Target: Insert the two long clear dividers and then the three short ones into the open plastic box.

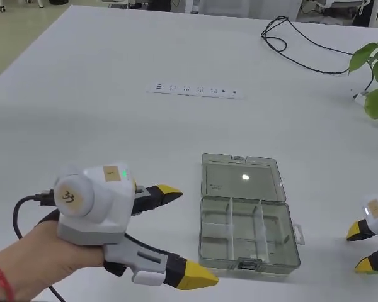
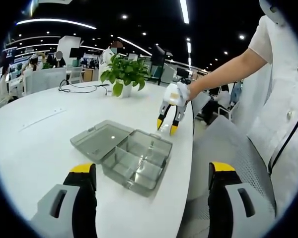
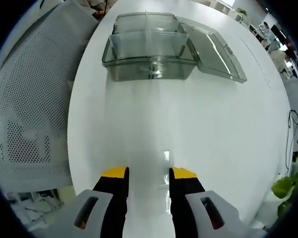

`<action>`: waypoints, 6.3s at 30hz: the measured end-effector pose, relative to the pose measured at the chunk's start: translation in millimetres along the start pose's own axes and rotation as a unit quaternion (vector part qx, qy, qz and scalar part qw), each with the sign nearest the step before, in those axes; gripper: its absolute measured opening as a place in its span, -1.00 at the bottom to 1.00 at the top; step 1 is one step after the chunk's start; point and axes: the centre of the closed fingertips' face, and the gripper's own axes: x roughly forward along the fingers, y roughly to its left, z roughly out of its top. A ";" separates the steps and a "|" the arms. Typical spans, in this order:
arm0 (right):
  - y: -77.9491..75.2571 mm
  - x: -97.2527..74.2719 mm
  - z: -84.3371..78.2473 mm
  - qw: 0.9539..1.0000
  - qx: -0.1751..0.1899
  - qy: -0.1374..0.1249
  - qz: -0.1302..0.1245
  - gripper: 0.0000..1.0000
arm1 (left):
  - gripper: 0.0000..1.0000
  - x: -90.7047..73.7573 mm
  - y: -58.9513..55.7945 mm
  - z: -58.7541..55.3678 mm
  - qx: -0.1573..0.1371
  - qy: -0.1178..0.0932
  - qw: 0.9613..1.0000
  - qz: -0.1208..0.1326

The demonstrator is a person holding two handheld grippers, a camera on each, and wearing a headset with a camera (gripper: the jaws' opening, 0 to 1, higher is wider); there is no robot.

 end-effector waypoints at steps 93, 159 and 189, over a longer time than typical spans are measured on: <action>27.3 -140.3 205.1 0.972 -0.049 -0.154 -0.168 -0.34 | -1.00 57.3 -47.5 84.1 -0.313 -0.071 0.944 -0.081; 55.9 -170.1 217.7 0.950 -0.004 -0.275 0.148 -0.94 | -1.00 37.3 -80.9 90.8 0.008 -0.096 0.982 -0.162; 45.5 -161.3 215.9 0.957 0.000 -0.270 0.105 -0.94 | -0.82 24.7 -59.6 62.0 0.000 -0.067 0.992 -0.104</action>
